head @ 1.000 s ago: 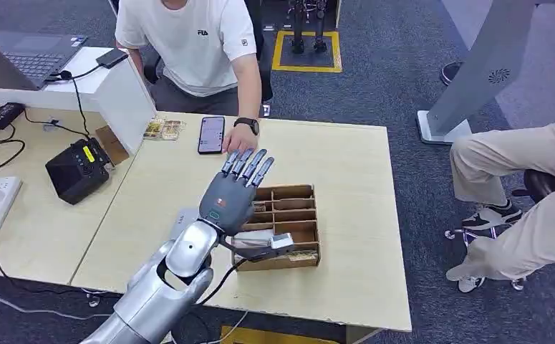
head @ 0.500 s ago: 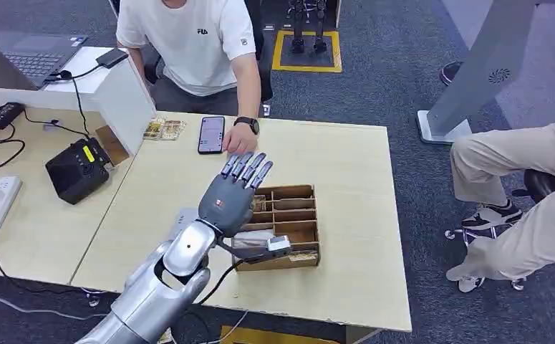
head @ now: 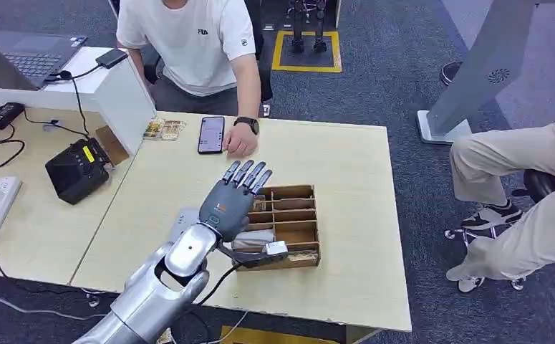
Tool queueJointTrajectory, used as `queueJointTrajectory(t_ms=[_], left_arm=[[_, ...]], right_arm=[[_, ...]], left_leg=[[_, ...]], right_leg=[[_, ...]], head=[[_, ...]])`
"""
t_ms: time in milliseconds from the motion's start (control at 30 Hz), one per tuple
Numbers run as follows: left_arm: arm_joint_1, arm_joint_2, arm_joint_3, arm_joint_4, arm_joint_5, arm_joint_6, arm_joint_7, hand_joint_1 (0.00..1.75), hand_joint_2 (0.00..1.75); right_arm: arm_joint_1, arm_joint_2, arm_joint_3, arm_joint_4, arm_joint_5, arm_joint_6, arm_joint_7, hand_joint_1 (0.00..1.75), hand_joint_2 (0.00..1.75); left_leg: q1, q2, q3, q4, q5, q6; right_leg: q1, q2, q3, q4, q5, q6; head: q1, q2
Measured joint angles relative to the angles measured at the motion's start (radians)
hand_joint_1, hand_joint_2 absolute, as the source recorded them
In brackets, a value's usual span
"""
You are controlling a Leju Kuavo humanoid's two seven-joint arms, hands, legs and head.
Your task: Pass the card to the sensor for recognition and then transmit it.
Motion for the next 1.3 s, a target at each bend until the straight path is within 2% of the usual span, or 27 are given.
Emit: queueJointTrajectory(t_ms=[733,933,967,1000,1133,1200,1300], left_arm=[[-0.008,-0.006,-0.003,0.052,-0.026,0.015,0.02,0.07,1.75],[-0.008,-0.008,-0.003,0.052,-0.028,0.0,0.021,0.07,1.75],[-0.008,-0.009,-0.003,0.052,-0.028,-0.002,0.021,0.1,1.75],[-0.008,-0.01,-0.003,0.052,-0.028,-0.003,0.021,0.23,1.75],[-0.006,-0.011,-0.003,0.053,-0.029,-0.005,0.019,0.31,1.75],[-0.003,-0.011,-0.003,0.055,-0.029,0.001,0.018,0.54,1.75],[0.003,-0.011,-0.003,0.061,-0.029,0.007,0.016,0.44,1.75]], right_arm=[[0.002,0.0,0.0,-0.004,0.024,0.0,0.015,0.0,1.75],[0.001,0.0,0.0,-0.003,0.019,0.0,0.002,0.0,1.75],[0.001,0.0,0.0,-0.003,0.019,0.0,-0.002,0.0,1.75],[0.001,0.0,0.0,-0.003,0.019,0.0,-0.004,0.0,1.75],[0.001,0.0,0.0,-0.003,0.02,0.0,-0.01,0.0,1.75],[0.001,0.0,0.0,-0.003,0.024,0.0,-0.007,0.0,1.75],[0.001,0.0,0.0,-0.003,0.027,0.0,-0.004,0.0,1.75]], left_leg=[[0.0,0.0,0.0,0.0,0.0,0.0],[0.0,-0.001,0.001,0.0,0.0,0.0],[0.0,-0.001,0.001,0.0,0.0,0.0],[0.0,-0.001,0.001,0.0,0.0,0.0],[0.0,-0.001,0.001,0.0,0.0,0.0],[0.0,-0.001,0.001,0.0,0.0,0.0],[0.0,-0.001,0.001,0.0,0.0,0.0]], right_leg=[[0.0,0.0,0.001,0.0,0.0,0.0],[0.0,-0.001,0.002,0.0,0.0,0.0],[0.0,-0.001,0.002,0.0,0.0,0.0],[0.0,-0.001,0.002,0.0,0.0,0.0],[0.0,-0.001,0.002,0.0,0.0,0.0],[0.0,-0.001,0.002,0.0,0.0,0.0],[0.0,-0.001,0.002,0.0,0.0,0.0]], head=[[0.0,0.0],[0.0,0.0],[0.0,0.0],[0.0,0.0],[0.0,0.0],[0.0,0.0],[0.0,0.0]])
